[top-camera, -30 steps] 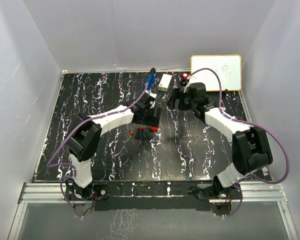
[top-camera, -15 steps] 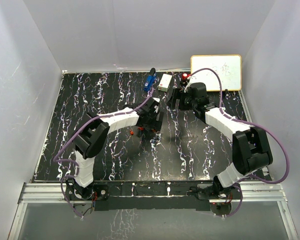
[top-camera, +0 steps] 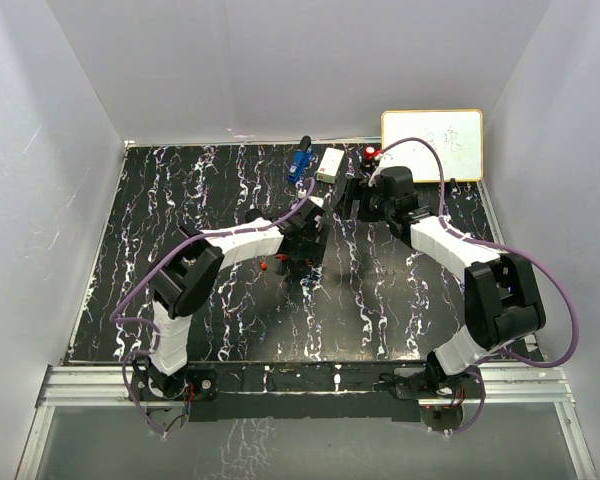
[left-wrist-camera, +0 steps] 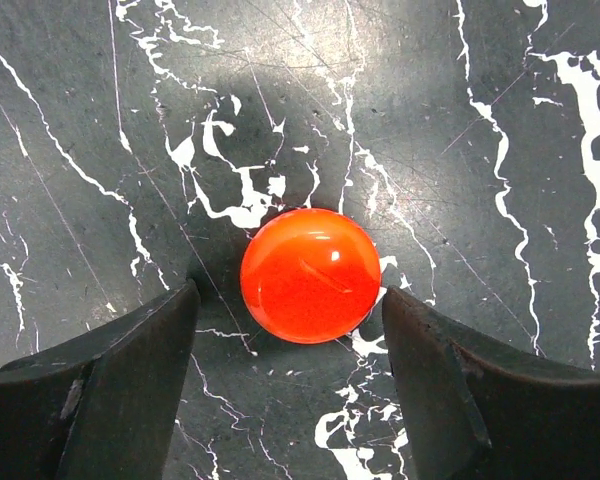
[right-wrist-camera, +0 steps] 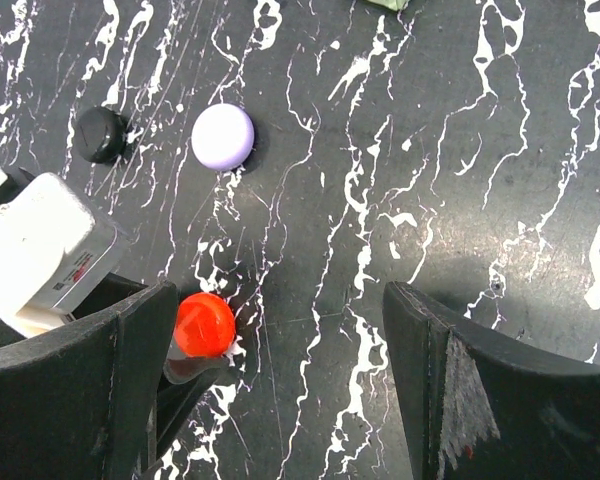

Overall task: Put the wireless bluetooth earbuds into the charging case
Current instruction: Pick up the charging case at the center of the board.

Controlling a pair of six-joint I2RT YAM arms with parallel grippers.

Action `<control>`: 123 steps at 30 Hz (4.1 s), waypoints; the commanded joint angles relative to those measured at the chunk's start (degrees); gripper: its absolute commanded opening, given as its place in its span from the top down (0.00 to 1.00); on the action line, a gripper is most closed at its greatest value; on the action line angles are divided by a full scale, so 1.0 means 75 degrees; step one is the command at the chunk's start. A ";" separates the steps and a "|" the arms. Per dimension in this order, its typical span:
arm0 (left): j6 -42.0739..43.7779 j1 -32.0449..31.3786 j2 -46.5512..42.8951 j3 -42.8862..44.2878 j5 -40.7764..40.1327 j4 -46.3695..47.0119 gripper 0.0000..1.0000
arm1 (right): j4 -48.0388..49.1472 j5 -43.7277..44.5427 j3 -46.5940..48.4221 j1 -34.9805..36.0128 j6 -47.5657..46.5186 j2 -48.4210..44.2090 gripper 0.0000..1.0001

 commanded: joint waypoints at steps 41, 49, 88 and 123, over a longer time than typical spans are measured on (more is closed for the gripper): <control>0.1095 0.0491 -0.3086 -0.2674 0.1861 0.4121 1.00 | 0.1526 -0.3602 -0.0955 -0.0619 0.1320 -0.0313 0.30; 0.0711 0.0584 -0.2805 -0.2397 0.2443 0.4055 1.00 | 0.2689 -0.3934 -0.1429 -0.0621 0.2085 -0.0565 0.33; 0.0412 0.0585 -0.2842 -0.2323 0.2776 0.4567 1.00 | 0.3802 -0.4181 -0.1584 -0.0235 0.2950 0.0121 0.55; -0.0042 0.1142 -0.4387 -0.3158 0.1641 0.4519 0.16 | 0.3610 -0.3534 -0.1508 -0.0398 0.2806 0.0204 0.93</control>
